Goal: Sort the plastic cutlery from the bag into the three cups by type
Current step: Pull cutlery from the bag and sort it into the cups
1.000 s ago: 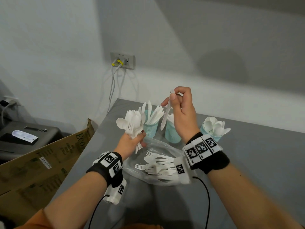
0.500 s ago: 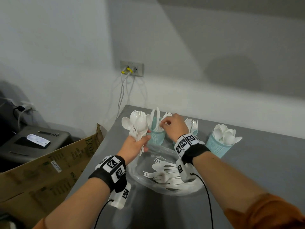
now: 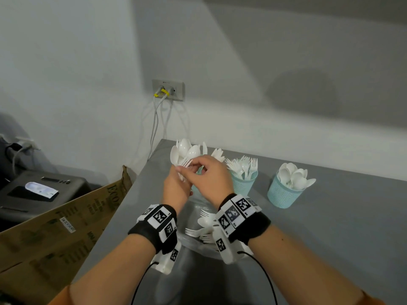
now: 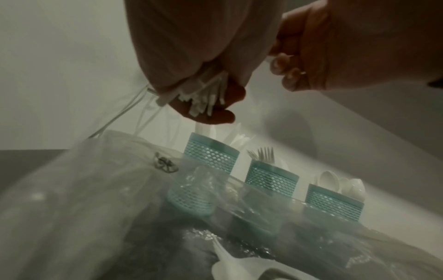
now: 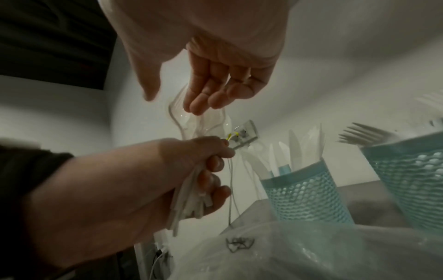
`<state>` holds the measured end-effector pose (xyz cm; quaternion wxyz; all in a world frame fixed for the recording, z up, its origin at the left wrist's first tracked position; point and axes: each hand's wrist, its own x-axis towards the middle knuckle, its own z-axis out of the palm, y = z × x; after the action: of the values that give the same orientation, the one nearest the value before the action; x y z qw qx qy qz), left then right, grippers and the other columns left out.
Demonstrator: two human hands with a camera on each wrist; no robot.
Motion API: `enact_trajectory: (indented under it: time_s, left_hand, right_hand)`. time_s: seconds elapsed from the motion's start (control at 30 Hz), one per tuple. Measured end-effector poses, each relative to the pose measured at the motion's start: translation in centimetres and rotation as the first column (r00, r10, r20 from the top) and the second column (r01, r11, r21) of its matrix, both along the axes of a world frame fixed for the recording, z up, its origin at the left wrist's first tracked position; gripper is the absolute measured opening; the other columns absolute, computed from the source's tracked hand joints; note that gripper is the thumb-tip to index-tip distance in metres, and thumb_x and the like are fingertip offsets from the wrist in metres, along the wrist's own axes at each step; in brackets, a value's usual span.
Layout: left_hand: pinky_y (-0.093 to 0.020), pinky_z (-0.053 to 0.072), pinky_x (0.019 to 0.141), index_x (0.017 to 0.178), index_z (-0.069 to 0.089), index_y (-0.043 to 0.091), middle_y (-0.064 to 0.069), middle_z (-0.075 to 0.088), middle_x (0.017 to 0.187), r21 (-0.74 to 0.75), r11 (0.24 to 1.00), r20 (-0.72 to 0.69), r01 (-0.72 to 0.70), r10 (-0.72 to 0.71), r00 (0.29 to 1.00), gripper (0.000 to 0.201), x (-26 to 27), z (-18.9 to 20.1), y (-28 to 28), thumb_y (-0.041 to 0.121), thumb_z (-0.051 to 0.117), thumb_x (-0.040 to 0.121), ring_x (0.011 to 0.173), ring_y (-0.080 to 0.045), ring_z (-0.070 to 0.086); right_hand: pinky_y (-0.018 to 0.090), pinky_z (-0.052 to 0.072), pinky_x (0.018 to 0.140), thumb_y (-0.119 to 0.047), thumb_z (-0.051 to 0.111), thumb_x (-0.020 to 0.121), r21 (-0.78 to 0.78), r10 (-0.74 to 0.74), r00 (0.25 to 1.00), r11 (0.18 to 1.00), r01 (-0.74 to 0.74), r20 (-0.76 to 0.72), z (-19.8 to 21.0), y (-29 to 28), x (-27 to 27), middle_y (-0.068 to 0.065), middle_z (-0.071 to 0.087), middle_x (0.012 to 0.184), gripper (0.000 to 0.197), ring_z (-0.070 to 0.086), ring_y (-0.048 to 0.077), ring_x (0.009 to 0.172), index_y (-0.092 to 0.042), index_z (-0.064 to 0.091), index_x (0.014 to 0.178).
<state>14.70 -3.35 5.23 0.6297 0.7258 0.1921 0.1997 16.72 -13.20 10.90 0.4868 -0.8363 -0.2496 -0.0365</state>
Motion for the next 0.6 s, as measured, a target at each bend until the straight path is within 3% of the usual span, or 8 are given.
enact_trajectory:
  time_s: [0.13, 0.23, 0.33, 0.4, 0.5, 0.53, 0.6]
  left_hand:
    - [-0.014, 0.048, 0.047, 0.118, 0.049, 0.017, 0.0, 0.063, 0.091, 0.003, 1.0, 0.039, 0.019, -0.019, 0.999, 0.032, 0.0, 0.4, -0.7, 0.012, 0.06, 0.088, 0.077, -0.015, 0.063]
    - [-0.013, 0.047, 0.047, 0.113, 0.05, 0.013, -0.007, 0.063, 0.089, -0.006, 0.998, 0.039, 0.058, -0.058, 0.998, 0.029, 0.1, 0.3, -0.9, 0.01, 0.063, 0.087, 0.068, -0.015, 0.059]
    - [-0.015, 0.047, 0.047, 0.11, 0.052, 0.006, -0.01, 0.061, 0.085, -0.033, 0.994, 0.015, 0.099, -0.099, 0.995, 0.026, 0.3, -0.1, -1.0, 0.013, 0.065, 0.088, 0.059, -0.014, 0.055]
    - [-0.02, 0.049, 0.049, 0.104, 0.053, 0.008, -0.007, 0.058, 0.077, -0.098, 0.985, 0.029, 0.139, -0.136, 0.99, 0.02, 0.2, 0.0, -1.2, 0.014, 0.064, 0.089, 0.054, -0.013, 0.053]
    - [-0.028, 0.049, 0.052, 0.096, 0.052, 0.008, -0.003, 0.048, 0.057, -0.097, 0.976, 0.021, 0.195, -0.194, 0.981, 0.016, -0.1, 0.3, -1.5, 0.018, 0.063, 0.09, 0.046, -0.014, 0.047]
    - [-0.027, 0.048, 0.051, 0.094, 0.052, 0.007, -0.004, 0.047, 0.056, -0.099, 0.972, 0.018, 0.213, -0.212, 0.977, 0.013, -0.3, 0.6, -1.6, 0.017, 0.061, 0.091, 0.044, -0.014, 0.046]
    - [-0.023, 0.046, 0.047, 0.089, 0.051, 0.009, -0.005, 0.045, 0.057, -0.113, 0.962, 0.017, 0.249, -0.249, 0.968, 0.01, -0.5, 1.2, -2.1, 0.016, 0.058, 0.093, 0.042, -0.014, 0.044]
  right_hand:
    - [0.019, 0.038, 0.067, -0.022, 0.068, 0.084, 0.158, 0.051, 0.995, 0.987, -0.038, -0.081, 0.1, -0.1, 0.3, -0.001, 0.055, 0.076, 0.016, 0.046, 0.009, 0.065, -0.013, 0.062, 0.072]
    - [0.02, 0.037, 0.067, -0.02, 0.057, 0.092, 0.225, 0.056, 0.993, 0.974, -0.032, -0.101, 1.0, -0.6, 0.3, 0.0, 0.048, 0.077, 0.02, 0.043, 0.012, 0.069, -0.013, 0.051, 0.074]
    - [0.032, 0.039, 0.071, -0.022, 0.046, 0.097, 0.319, 0.015, 0.999, 0.948, -0.001, -0.042, 2.4, -1.2, 0.1, 0.005, 0.044, 0.076, 0.023, 0.042, 0.014, 0.071, -0.012, 0.042, 0.076]
    - [0.037, 0.043, 0.073, -0.026, 0.039, 0.1, 0.449, -0.004, 1.0, 0.894, 0.013, -0.021, 3.7, -1.8, -0.2, 0.013, 0.05, 0.078, 0.022, 0.049, 0.016, 0.073, -0.009, 0.042, 0.085]
    - [0.037, 0.048, 0.07, -0.034, 0.034, 0.1, 0.548, -0.017, 1.0, 0.837, 0.014, 0.0, 5.0, -3.1, 0.2, 0.001, 0.052, 0.07, 0.019, 0.052, 0.016, 0.067, -0.021, 0.042, 0.089]
    - [0.036, 0.046, 0.066, -0.035, 0.035, 0.1, 0.516, -0.024, 1.0, 0.856, 0.019, 0.003, 5.1, -3.5, 0.5, -0.004, 0.048, 0.067, 0.019, 0.049, 0.014, 0.063, -0.021, 0.043, 0.09]
    - [0.022, 0.043, 0.059, -0.03, 0.046, 0.097, 0.383, -0.022, 0.999, 0.923, 0.032, -0.032, 4.7, -4.3, 1.1, -0.01, 0.046, 0.066, 0.013, 0.043, 0.008, 0.058, -0.018, 0.049, 0.094]
